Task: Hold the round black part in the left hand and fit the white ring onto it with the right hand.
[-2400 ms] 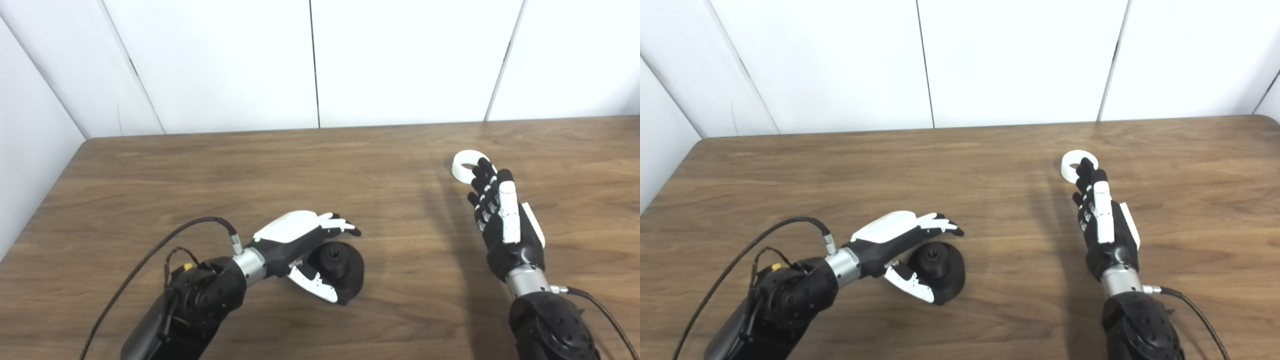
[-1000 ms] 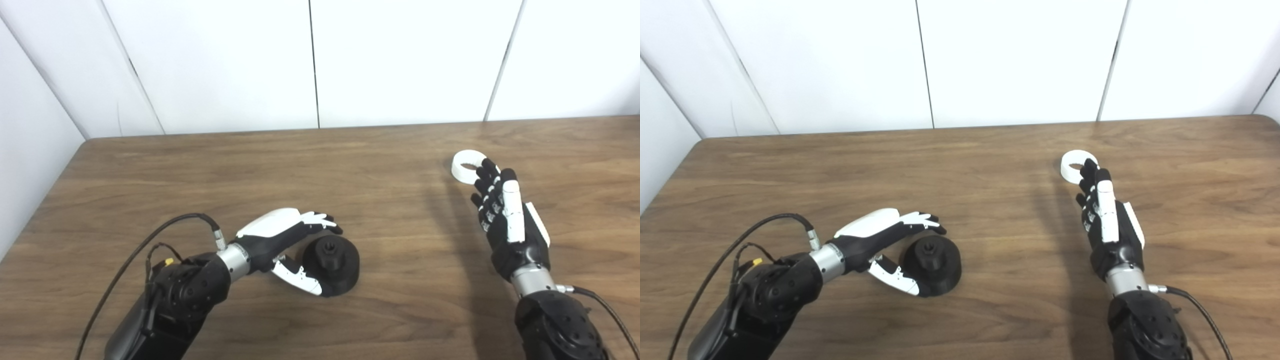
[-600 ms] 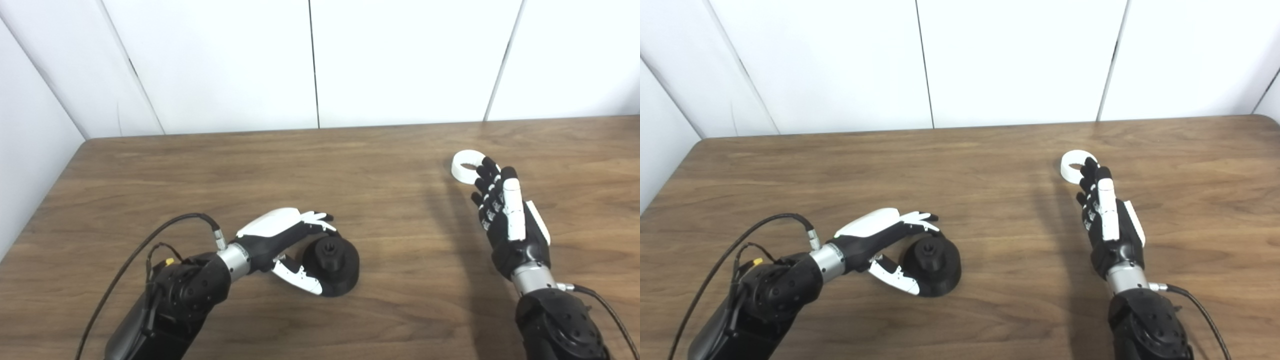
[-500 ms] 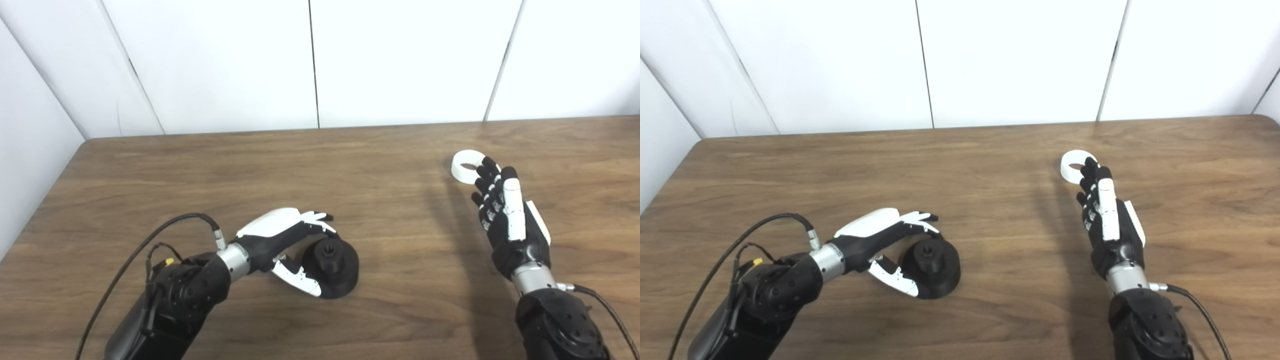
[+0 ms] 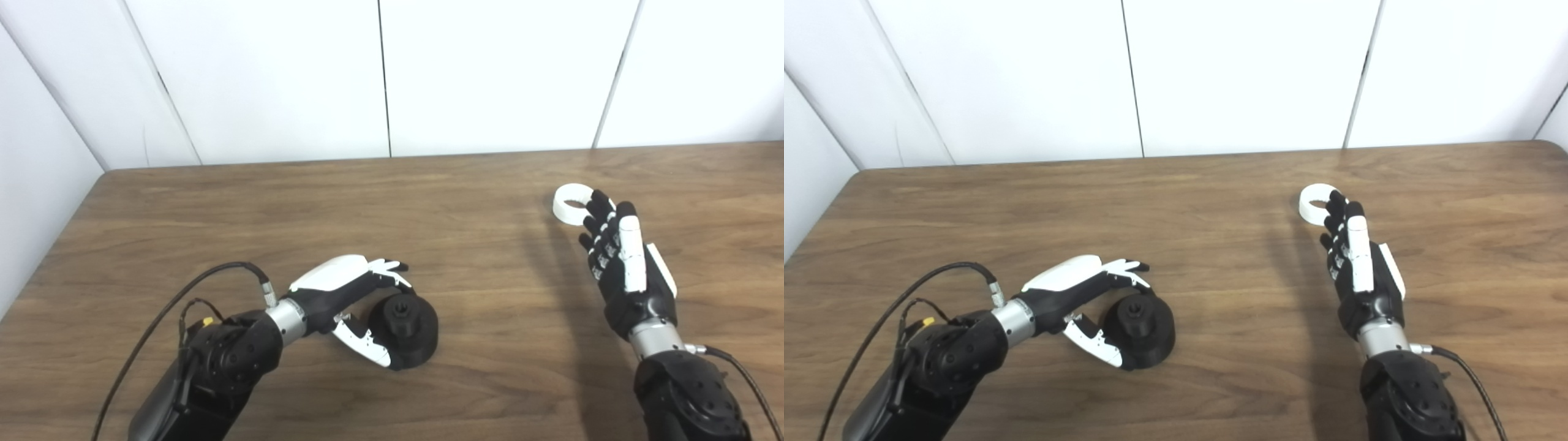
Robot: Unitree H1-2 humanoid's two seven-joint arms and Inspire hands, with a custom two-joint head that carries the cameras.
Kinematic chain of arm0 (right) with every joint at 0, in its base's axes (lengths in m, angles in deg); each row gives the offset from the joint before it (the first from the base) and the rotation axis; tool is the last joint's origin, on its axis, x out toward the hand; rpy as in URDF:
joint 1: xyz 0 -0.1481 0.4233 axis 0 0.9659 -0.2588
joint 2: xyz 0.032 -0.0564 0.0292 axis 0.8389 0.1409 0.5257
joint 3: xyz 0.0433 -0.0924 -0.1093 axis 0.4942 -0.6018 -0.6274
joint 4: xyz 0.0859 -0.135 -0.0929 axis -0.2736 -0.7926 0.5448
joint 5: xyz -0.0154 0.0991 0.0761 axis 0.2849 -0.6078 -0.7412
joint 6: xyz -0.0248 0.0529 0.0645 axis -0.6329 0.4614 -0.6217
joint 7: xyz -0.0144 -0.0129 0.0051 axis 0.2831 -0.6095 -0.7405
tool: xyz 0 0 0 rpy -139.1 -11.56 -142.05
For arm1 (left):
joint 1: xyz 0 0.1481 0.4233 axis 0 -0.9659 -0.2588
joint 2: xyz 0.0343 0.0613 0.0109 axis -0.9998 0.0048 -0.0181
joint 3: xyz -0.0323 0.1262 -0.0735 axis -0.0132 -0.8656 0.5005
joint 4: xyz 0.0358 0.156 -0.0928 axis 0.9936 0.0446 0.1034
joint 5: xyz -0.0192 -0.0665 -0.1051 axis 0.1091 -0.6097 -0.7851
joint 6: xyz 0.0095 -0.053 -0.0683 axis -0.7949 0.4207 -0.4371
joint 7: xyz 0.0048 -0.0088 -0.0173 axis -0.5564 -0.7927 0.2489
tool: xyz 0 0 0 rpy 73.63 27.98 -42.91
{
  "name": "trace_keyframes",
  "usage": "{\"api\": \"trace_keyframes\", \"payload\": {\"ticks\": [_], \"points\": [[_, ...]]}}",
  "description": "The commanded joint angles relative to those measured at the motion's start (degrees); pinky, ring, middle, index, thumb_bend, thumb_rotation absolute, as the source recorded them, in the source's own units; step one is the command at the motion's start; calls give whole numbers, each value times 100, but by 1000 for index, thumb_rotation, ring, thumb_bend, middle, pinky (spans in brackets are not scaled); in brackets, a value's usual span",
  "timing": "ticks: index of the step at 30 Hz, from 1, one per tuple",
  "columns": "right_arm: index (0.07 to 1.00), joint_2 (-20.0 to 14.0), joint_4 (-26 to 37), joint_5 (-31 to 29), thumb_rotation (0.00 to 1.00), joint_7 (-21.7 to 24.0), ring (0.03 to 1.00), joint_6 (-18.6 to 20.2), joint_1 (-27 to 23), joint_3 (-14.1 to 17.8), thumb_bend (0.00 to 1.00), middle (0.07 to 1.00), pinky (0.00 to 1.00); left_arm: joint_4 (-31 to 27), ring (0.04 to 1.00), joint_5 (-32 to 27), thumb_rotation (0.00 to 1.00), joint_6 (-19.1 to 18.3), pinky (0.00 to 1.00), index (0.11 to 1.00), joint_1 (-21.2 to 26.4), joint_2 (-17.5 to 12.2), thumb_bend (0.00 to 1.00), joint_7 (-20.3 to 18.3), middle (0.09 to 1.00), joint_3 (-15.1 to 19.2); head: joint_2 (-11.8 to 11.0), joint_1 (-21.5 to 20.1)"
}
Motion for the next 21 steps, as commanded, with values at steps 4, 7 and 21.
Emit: {"api": "trace_keyframes", "payload": {"ticks": [4,7,21], "points": [[917,-275,185,366,936,-178,989,-202,-787,130,504,959,998,84,1000,99,336,-36,882,757,-3,-139,959,-14,979,-29,-11,-32],[912,-608,37,849,778,-219,981,-191,-1175,34,496,956,993,89,1000,96,332,-26,885,759,0,-132,957,-3,977,-33,-19,-34],[751,-2128,-1435,3685,249,154,899,-32,-2588,-1455,814,877,796,132,1000,116,342,1,877,761,-12,-144,959,49,976,-104,-63,-89]]}}
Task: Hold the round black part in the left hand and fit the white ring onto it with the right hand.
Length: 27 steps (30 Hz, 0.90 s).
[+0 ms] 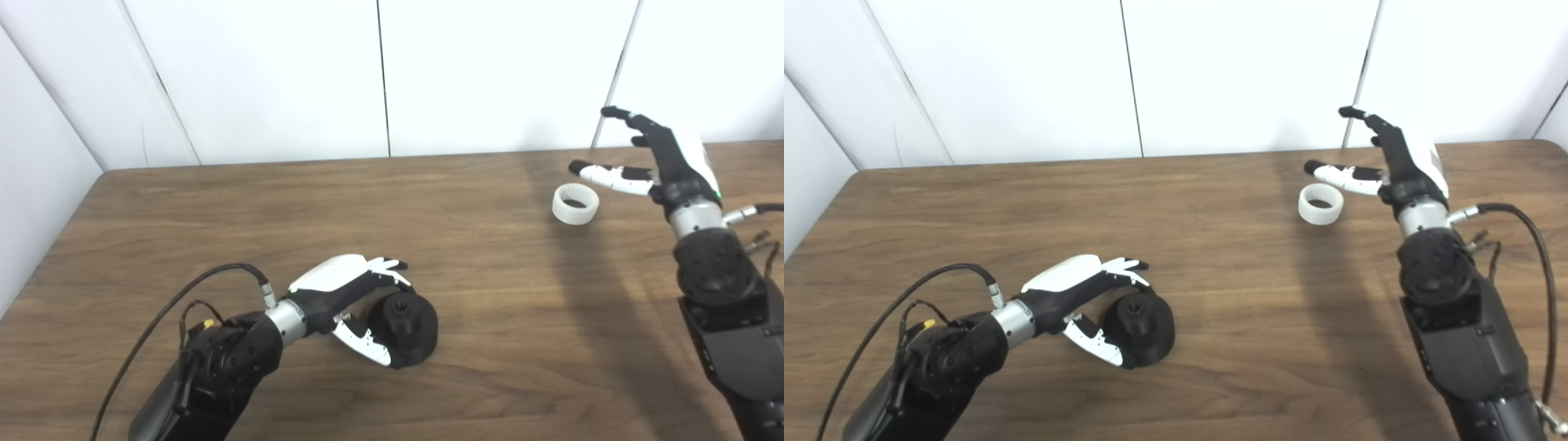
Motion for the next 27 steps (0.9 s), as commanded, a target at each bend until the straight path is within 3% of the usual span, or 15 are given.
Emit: {"api": "trace_keyframes", "payload": {"ticks": [1,10,20,27], "points": [[737,-202,-202,179,239,135,902,-245,-526,-74,827,877,787,126,1000,83,342,-9,876,761,9,-135,960,-77,975,-59,7,8],[671,-279,-1289,386,236,513,932,-441,-1007,-389,865,902,781,135,1000,56,336,21,888,760,7,-124,953,-55,976,-40,-45,-90],[696,-315,-1918,447,232,721,980,-460,-1204,-489,842,939,928,176,1000,11,339,99,877,761,-4,-135,955,-66,977,-4,-83,-98],[709,-535,-2221,503,241,950,999,-459,-1315,-545,844,950,999,165,1000,53,333,80,890,765,5,-130,950,-85,979,-2,-91,-85]]}}
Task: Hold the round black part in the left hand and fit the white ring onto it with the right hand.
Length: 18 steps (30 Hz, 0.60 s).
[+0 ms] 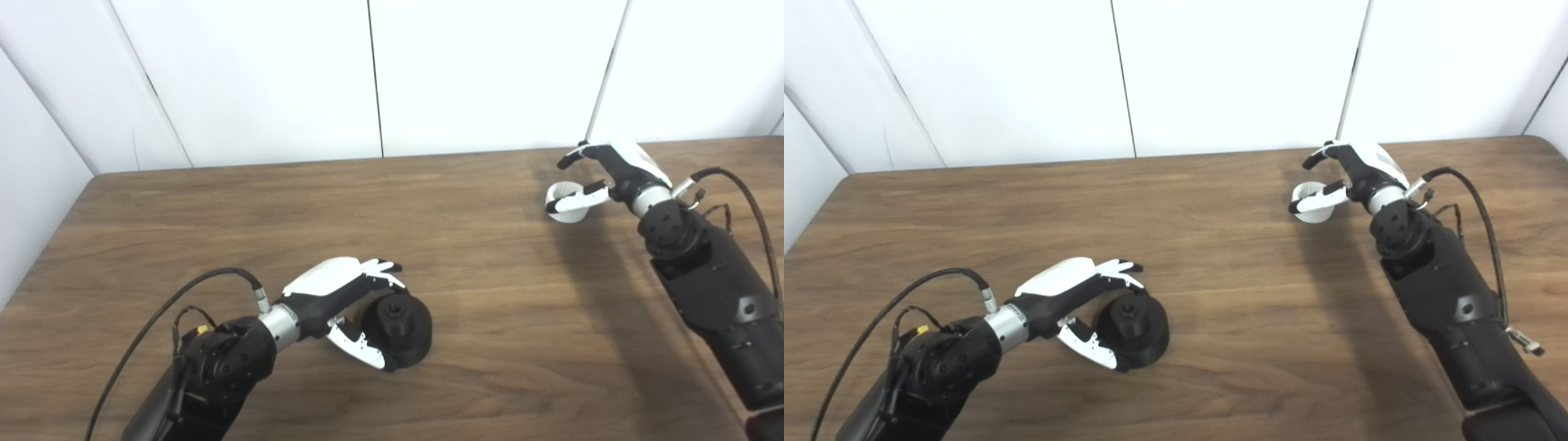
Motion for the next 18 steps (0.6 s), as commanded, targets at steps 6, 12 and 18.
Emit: {"api": "trace_keyframes", "payload": {"ticks": [6,12,18], "points": [[717,-378,-72,59,252,203,1000,-169,-446,10,853,951,1000,148,1000,0,332,-68,889,762,26,-129,949,-92,979,10,10,-18],[726,-468,-203,78,282,229,999,-194,-467,1,860,947,979,148,1000,-31,321,-79,882,761,20,-105,953,-83,977,33,10,-7],[727,-510,-201,79,284,298,1000,-148,-422,2,862,946,959,165,1000,7,328,-65,880,763,52,-115,950,-89,979,10,5,-16]]}}
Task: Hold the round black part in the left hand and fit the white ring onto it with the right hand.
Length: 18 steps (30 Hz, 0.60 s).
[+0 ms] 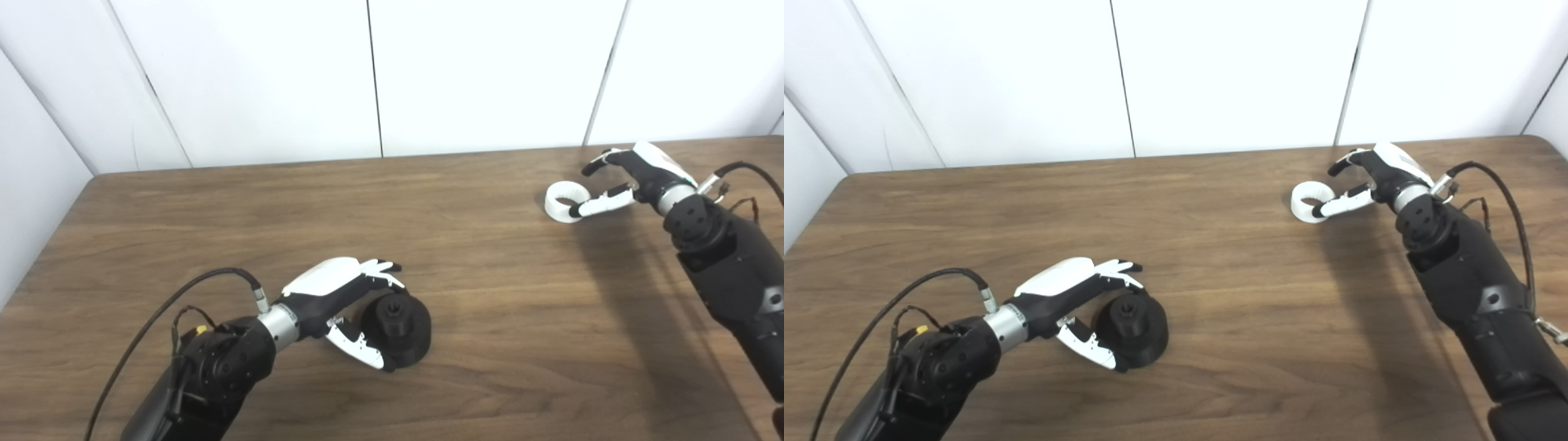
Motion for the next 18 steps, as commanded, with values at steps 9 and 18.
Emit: {"api": "trace_keyframes", "payload": {"ticks": [9,18], "points": [[728,-150,281,83,263,86,1000,-108,-237,-7,855,947,958,143,1000,-5,328,-61,880,759,46,-89,951,-49,977,16,-6,9],[731,-38,117,105,291,43,1000,-199,-293,-88,863,947,965,153,1000,14,344,-81,879,763,39,-111,955,-73,980,3,-16,6]]}}
